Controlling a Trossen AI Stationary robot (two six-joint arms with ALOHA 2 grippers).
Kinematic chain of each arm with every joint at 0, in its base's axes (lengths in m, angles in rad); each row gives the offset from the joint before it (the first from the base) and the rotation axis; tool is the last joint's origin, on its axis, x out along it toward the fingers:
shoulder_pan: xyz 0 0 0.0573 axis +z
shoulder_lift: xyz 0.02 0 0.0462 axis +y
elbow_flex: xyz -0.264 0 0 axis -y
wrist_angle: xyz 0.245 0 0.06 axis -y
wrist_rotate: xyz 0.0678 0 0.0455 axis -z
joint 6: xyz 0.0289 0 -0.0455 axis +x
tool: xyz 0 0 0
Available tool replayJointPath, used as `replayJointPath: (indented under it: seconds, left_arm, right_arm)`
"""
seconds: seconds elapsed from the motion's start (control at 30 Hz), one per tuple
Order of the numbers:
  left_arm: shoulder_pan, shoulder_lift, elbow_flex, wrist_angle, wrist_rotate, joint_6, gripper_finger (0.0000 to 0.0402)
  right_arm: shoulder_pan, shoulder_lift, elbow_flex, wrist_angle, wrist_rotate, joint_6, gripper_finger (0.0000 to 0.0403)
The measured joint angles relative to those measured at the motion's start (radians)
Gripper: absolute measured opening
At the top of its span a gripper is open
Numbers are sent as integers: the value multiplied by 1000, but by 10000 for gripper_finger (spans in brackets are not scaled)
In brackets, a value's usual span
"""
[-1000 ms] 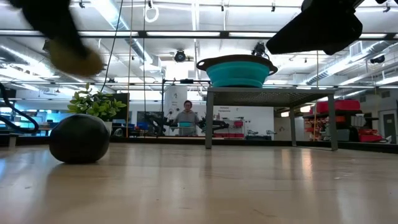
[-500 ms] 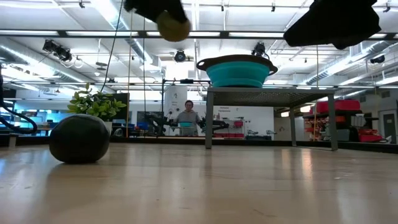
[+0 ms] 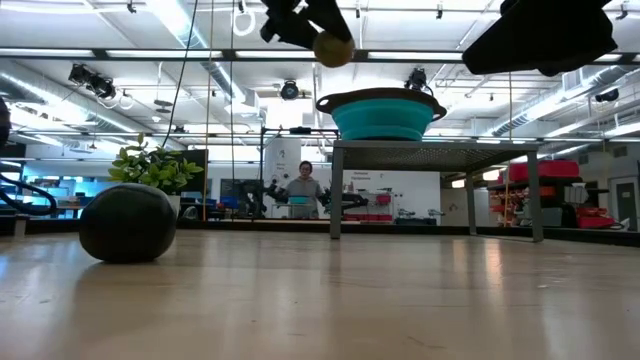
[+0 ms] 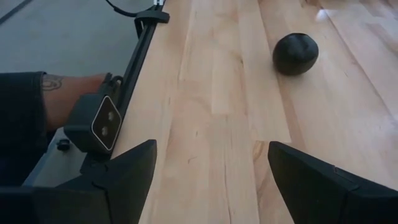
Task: Pick & Place Fruit
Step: Put the brown kiwi into the blue strainer bowl
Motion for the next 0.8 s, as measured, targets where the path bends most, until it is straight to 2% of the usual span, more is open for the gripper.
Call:
replayJointPath:
  seconds: [0.3,0.5,0.8]
  left_arm:
    - [108,0,0,152,76,73,263]
    - [164,3,-1,245,131,98,272]
    - [218,99,-1,532,178,189,276]
  right_arm:
    - [0,0,0,-3,0,0,318]
    - [0,0,0,-3,1,-1,318]
    - [-2,0,-1,5,2,-10,318]
